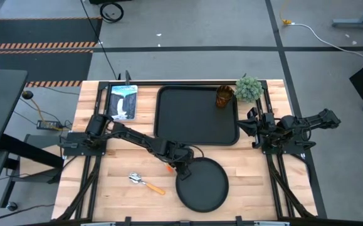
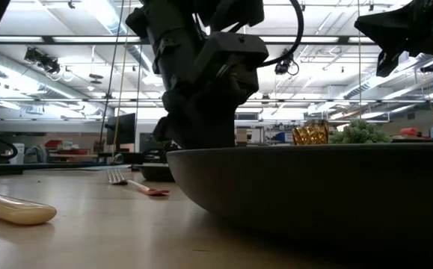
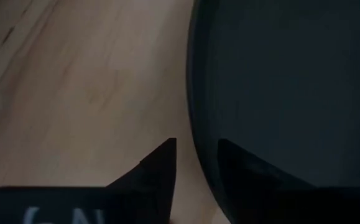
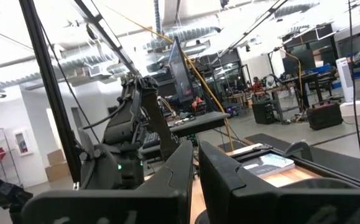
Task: Pick and place plate/cup/fork/spoon on tray
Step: Put the black plate on the black tray to the bottom left of the orange glass
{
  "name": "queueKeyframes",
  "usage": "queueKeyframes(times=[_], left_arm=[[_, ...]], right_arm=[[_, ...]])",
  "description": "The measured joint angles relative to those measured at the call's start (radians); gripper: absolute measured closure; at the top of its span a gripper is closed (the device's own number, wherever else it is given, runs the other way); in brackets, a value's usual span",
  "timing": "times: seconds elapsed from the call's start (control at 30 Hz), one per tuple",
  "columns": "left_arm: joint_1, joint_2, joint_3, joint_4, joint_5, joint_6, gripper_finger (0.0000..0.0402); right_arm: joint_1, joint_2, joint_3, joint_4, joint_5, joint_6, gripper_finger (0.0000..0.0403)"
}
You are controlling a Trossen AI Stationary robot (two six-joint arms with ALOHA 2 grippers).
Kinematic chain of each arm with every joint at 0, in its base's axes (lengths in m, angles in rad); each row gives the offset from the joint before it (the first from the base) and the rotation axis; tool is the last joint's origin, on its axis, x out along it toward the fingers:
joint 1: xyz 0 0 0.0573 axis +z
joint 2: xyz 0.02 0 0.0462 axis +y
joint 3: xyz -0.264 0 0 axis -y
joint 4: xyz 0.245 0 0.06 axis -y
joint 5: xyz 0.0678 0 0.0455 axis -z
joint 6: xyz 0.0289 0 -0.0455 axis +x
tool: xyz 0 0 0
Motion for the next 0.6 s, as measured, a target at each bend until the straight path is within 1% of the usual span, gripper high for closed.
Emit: queueKeyframes(times=[0.13,0.3,0.4,0.47,0.6], left_arm=[[0.000,0.000,0.000,-0.001,-0.014,0.000,0.0309],[0.000,0.000,0.000,-0.019,-0.034,0.000,0.0358],[0.003,-0.002,0.002,-0.031,-0.029,0.006,0.0384],[0.004,-0.003,0.002,-0.041,-0.038,0.010,0.0391],[0.015,-0.008,0.002,-0.042,-0.045,0.009,0.0387]], right_arm=[[0.000,0.000,0.000,0.007,0.000,0.000,0.0369],[0.000,0.000,0.000,0.010,0.000,0.000,0.0369],[0.000,0.000,0.000,0.010,0.000,0.000,0.0369],[0.000,0.000,0.000,0.011,0.000,0.000,0.0369],[0.000,0.000,0.000,0.010,0.000,0.000,0.0369]])
